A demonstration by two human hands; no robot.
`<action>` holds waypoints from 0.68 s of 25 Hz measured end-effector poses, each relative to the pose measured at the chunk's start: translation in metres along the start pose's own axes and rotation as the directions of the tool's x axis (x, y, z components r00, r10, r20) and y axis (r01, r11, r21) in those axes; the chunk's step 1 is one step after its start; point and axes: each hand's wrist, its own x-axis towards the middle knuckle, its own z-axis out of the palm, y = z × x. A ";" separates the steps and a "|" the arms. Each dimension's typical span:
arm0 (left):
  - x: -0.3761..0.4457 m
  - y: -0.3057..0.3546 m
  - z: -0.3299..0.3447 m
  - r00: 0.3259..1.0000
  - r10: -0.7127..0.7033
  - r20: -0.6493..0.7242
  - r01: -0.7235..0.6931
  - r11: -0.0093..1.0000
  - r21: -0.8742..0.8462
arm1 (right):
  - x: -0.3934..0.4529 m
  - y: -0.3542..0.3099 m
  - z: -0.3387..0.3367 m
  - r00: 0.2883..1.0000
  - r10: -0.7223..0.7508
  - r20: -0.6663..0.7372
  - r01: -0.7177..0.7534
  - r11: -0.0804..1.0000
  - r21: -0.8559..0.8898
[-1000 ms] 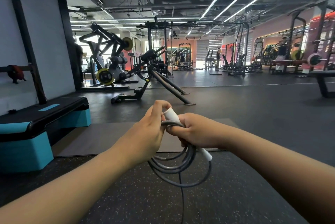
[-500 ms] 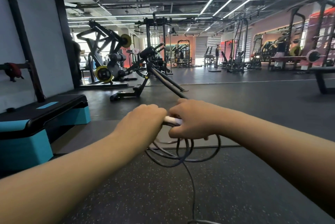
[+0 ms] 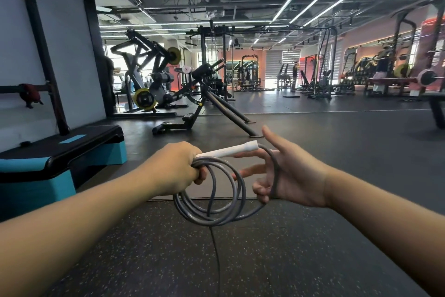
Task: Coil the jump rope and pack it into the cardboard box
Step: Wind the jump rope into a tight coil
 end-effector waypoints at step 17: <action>0.001 -0.029 -0.029 0.979 -0.185 -0.091 0.200 0.957 0.208 | -0.003 0.020 -0.028 0.945 -0.263 -0.195 0.209 0.943 -0.258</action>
